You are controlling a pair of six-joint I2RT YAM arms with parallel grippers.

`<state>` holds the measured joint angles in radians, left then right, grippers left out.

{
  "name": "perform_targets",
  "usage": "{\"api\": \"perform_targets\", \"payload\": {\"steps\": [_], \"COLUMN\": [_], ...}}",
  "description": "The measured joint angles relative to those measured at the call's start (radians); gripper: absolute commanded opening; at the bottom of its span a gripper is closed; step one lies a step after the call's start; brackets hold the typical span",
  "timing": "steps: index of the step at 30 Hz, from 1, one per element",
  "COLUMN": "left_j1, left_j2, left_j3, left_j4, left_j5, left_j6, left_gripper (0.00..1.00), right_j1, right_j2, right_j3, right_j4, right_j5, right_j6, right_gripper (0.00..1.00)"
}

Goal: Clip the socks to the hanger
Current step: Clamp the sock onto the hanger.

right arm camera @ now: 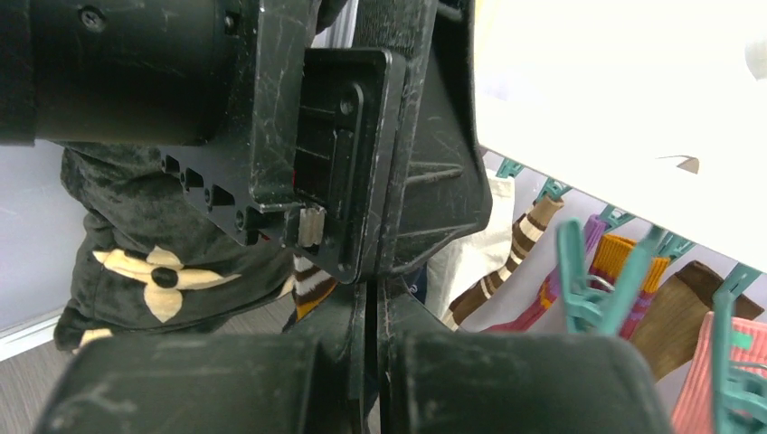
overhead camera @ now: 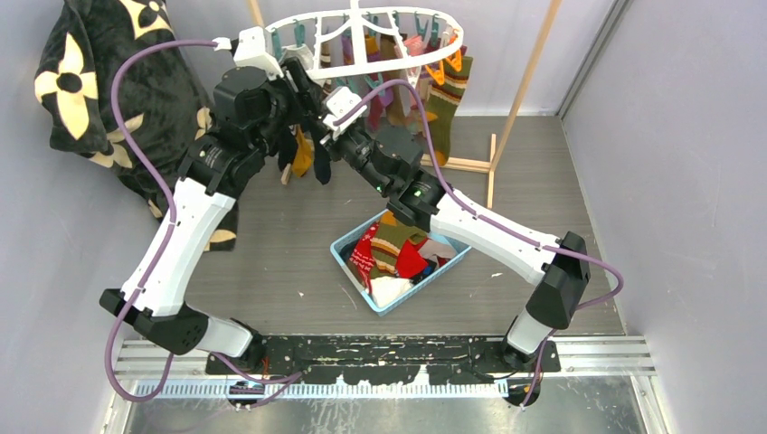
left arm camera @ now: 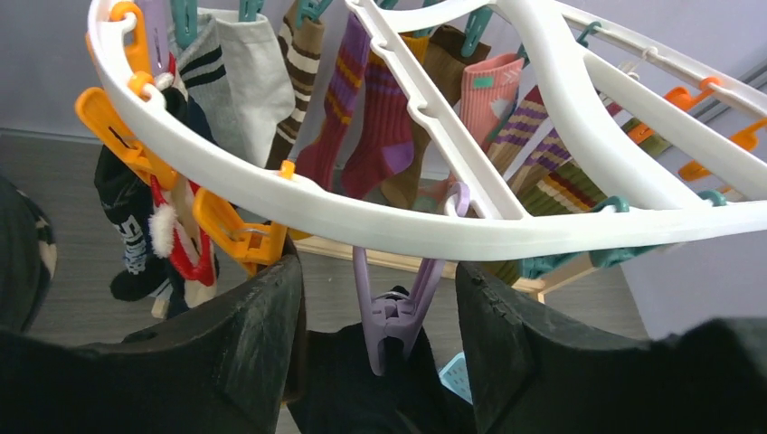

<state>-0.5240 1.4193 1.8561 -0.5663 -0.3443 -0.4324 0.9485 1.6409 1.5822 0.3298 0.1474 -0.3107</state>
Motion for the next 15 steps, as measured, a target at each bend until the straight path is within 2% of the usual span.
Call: {"api": "perform_targets", "payload": {"steps": [1,2,5,6,10,15], "left_j1": [0.000,0.000,0.000,0.000,0.000,0.000], "left_j2": [-0.001,-0.002,-0.011,-0.014,-0.029,-0.032], "left_j3": [0.000,0.000,0.000,0.000,-0.003,-0.009], "left_j4": [0.000,0.000,0.000,0.000,0.000,0.000], "left_j5": [-0.002,-0.003,-0.006,-0.008,-0.016,-0.029], "left_j6": [0.000,-0.001,0.000,0.000,0.003,0.006], "left_gripper": [0.64,0.64,0.63,0.63,0.63,0.63], "right_j1": [0.000,-0.001,-0.002,-0.002,-0.005,-0.040], "right_j2": [0.000,0.000,0.000,0.000,-0.001,-0.064], "right_j3": [0.000,0.000,0.000,0.000,0.000,-0.074], "right_j4": [-0.002,-0.004,-0.012,-0.014,-0.019,-0.039], "right_j5": [-0.002,-0.004,-0.010,-0.012,-0.025,-0.081], "right_j6": [0.002,0.003,0.017,0.027,0.067,0.146], "right_gripper": [0.04,0.13,0.51,0.57,0.69,0.70]}}
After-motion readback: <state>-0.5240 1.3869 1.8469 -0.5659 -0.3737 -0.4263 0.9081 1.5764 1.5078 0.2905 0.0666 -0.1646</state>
